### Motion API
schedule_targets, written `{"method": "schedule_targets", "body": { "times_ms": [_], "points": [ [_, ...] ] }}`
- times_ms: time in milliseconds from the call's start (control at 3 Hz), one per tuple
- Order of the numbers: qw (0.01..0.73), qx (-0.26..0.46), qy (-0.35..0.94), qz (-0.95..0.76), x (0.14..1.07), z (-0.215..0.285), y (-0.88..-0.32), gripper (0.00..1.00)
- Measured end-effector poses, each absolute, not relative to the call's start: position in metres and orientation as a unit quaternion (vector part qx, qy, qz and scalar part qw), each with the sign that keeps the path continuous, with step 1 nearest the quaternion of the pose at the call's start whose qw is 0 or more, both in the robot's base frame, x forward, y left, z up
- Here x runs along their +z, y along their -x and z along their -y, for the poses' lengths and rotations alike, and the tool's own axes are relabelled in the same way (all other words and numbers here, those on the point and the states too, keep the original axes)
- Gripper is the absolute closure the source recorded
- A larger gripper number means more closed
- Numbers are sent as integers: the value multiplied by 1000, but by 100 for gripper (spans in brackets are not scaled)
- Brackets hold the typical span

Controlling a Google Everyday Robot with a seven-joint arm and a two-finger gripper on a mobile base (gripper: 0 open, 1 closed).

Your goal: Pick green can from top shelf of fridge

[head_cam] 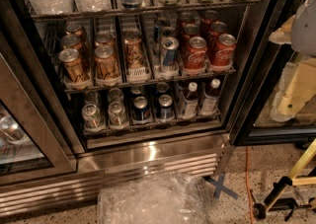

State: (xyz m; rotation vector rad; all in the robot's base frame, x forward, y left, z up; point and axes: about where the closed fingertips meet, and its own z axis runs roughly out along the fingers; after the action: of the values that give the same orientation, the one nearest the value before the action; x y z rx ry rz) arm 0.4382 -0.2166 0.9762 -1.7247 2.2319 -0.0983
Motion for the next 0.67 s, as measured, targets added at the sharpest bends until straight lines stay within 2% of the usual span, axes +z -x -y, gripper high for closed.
{"method": "schedule_targets", "body": {
  "times_ms": [333, 667],
  "points": [
    [159, -34, 603, -781, 976, 217, -438, 0],
    [206, -5, 570, -795, 984, 211, -439, 0]
  ]
}}
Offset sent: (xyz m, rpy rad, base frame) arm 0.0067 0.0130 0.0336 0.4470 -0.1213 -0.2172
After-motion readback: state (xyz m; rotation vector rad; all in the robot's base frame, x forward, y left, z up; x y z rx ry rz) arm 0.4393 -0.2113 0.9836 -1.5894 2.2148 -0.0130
